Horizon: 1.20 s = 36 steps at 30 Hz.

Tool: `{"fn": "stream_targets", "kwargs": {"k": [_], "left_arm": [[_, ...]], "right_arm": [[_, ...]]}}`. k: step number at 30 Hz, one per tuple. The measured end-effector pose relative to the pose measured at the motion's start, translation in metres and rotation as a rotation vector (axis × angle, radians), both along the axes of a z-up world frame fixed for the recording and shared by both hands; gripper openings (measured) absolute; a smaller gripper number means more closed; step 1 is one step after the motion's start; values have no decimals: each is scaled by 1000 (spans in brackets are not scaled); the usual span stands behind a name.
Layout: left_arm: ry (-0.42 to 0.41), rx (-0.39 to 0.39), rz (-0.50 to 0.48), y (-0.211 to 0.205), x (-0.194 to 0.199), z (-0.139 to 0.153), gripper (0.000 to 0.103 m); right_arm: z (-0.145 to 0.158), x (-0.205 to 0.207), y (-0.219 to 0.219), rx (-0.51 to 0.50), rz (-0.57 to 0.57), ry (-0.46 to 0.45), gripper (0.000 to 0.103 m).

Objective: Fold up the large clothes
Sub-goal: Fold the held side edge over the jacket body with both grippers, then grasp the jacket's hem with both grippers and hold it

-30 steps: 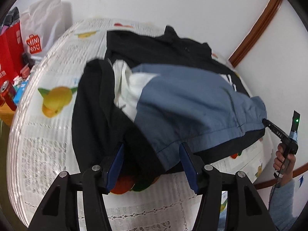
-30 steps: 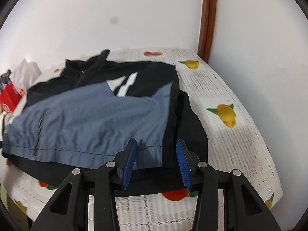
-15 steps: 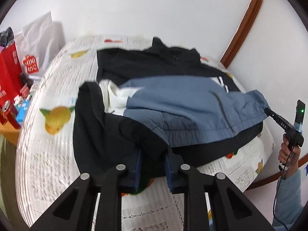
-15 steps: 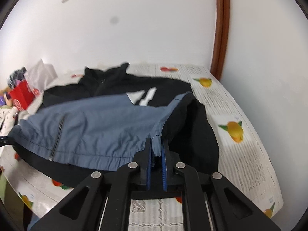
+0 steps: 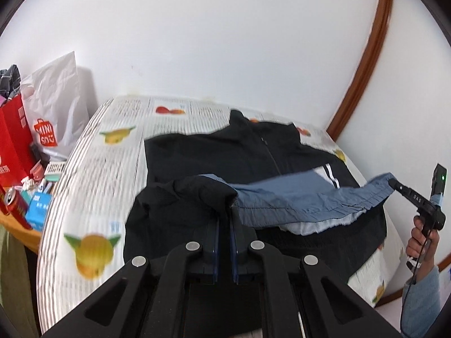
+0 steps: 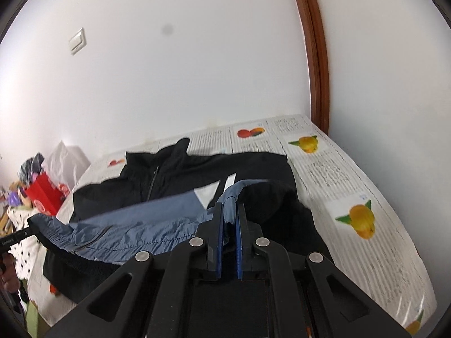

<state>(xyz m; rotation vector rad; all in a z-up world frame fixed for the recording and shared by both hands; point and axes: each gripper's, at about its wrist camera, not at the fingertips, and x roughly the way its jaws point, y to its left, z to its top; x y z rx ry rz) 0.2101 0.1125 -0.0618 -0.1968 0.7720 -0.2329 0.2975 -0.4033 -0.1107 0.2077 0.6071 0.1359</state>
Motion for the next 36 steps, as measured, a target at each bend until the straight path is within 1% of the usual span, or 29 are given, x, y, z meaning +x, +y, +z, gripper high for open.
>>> {"fn": "stream_targets", "kwargs": {"k": [5,10,12,13,16,19,21,22,23,24,25,27,30,31,33,35,36], "left_arm": [[3,-33,29,7,37,-6,7],[39,-37,57,8,72,-23,7],[51,-35,62,8,81,-30,8],[55,-31,68,8,86,-33,10],[56,-40,78,9,97,-39,11],[56,-40,83,8,103,-40,20],[39,-75,58,10,100,-35,26],[-1,-119,27,12,93,-29,40],[-37,-131,14,12,86,-24,57],[-64,-122,13,12,80,-20,61],[-95,-86,13,10,71,-15,61],[-109,-35,3,5,63,-14,61],[-66,27,-26,-2,60,-23,61],[-41,66,-22,-5,62,-29,61],[-8,130,-7,-11,68,-39,61],[39,196,7,-18,77,-50,61],[54,214,8,-20,80,-54,61]], "right_arm": [[-5,32,3,8,-16,8,7],[-16,68,9,15,-33,31,7],[-21,81,12,8,-39,37,7],[-24,89,13,3,-43,43,7],[-33,109,16,-11,-55,65,8],[-38,124,17,-25,-71,90,16],[-34,124,16,-21,-59,91,21],[-30,119,17,-19,-46,76,26],[-23,111,19,-33,-25,53,34],[-18,104,22,-48,-10,35,38],[-13,93,25,-68,13,10,43],[-8,75,31,-89,53,-10,44],[-16,54,45,-112,146,18,44],[-23,50,52,-124,181,39,44],[-38,49,68,-165,226,78,44],[-54,56,87,-217,258,126,44],[-61,62,96,-244,267,150,44]]}}
